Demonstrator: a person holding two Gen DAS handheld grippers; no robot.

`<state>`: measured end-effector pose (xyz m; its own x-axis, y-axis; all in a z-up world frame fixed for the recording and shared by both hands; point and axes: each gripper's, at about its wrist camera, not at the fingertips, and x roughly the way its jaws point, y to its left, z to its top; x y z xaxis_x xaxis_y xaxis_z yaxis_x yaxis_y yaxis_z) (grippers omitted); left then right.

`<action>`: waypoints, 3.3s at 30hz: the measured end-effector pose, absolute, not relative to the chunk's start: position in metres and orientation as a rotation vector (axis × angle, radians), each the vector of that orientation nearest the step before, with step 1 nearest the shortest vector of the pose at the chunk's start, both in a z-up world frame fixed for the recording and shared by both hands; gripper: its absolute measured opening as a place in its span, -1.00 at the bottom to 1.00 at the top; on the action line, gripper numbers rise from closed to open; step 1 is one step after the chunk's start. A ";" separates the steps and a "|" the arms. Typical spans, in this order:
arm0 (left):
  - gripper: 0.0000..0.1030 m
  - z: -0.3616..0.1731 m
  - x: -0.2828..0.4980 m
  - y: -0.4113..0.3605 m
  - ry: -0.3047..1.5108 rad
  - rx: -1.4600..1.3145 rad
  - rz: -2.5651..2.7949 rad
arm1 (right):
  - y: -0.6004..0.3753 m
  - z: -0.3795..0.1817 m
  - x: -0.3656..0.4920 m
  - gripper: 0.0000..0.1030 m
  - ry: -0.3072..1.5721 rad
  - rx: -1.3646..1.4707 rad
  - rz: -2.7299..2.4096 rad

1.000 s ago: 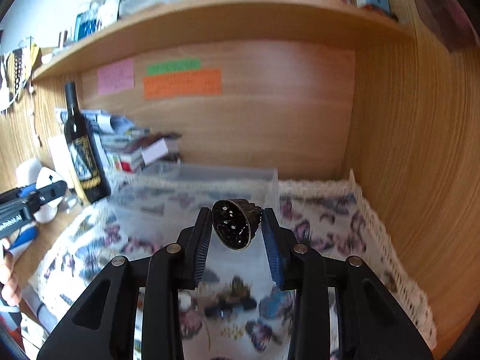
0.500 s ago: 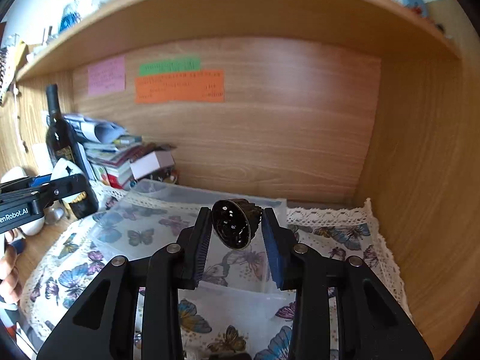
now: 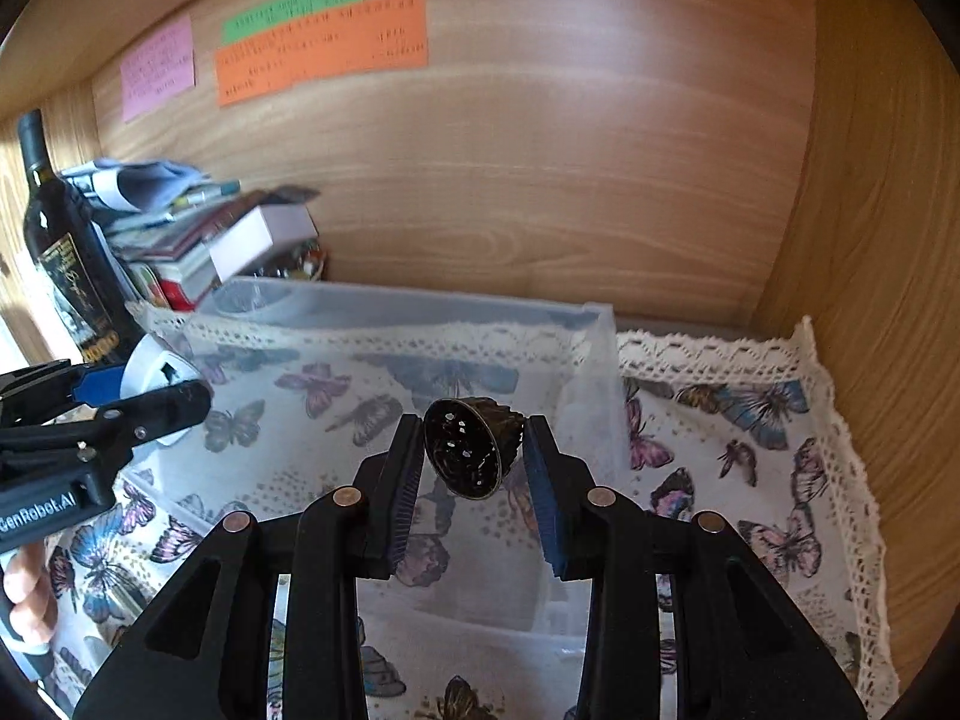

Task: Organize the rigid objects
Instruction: 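Lower the white plug into the box with the left while the right drops the cap, then grasp the white lint remover with the left gripper while the right grasps the black T-piece, then place the lint remover in the box with the left while the right places the T-piece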

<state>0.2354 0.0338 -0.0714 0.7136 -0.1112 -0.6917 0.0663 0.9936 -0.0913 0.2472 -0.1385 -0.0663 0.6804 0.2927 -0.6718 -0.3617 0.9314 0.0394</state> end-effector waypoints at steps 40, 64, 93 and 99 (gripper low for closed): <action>0.92 -0.038 0.118 0.035 0.638 -0.069 -0.038 | -0.167 -0.023 0.158 0.59 0.604 -0.106 0.363; 0.93 -0.119 0.065 -0.046 0.802 0.066 -0.217 | -0.204 -0.087 0.120 0.59 0.816 -0.088 0.306; -0.18 -0.110 0.078 0.003 0.794 -0.012 -0.176 | -0.178 -0.106 0.139 0.10 0.876 -0.086 0.410; -0.19 -0.083 0.083 0.016 0.735 -0.041 -0.162 | -0.184 -0.087 0.139 0.10 0.810 -0.073 0.396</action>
